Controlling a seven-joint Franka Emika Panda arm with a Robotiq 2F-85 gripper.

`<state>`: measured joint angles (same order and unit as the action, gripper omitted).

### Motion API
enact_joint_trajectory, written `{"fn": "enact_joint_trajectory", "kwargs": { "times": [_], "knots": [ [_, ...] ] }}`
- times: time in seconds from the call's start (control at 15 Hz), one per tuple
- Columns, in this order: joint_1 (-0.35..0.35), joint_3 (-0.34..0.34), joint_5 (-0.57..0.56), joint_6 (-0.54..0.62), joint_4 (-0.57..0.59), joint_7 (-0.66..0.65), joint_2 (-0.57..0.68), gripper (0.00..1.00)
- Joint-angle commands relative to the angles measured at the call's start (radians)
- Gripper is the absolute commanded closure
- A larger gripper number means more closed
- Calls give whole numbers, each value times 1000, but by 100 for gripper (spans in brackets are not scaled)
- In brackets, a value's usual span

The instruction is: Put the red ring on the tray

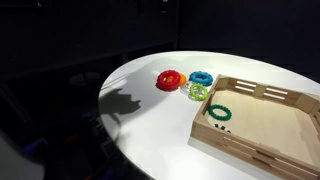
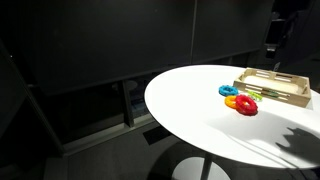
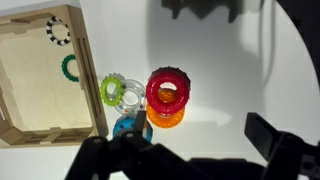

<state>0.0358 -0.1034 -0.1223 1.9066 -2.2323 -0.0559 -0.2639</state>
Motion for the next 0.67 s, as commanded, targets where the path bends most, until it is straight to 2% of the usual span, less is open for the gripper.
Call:
{"fn": "enact_joint_trajectory", "kwargs": {
  "times": [0.0, 0.2, 0.6],
  "knots": [
    [2, 1, 1, 38, -17, -86, 62, 0],
    [3, 2, 1, 100, -60, -148, 107, 0],
    [0, 2, -68, 270, -140, -293, 174, 0]
  ]
}}
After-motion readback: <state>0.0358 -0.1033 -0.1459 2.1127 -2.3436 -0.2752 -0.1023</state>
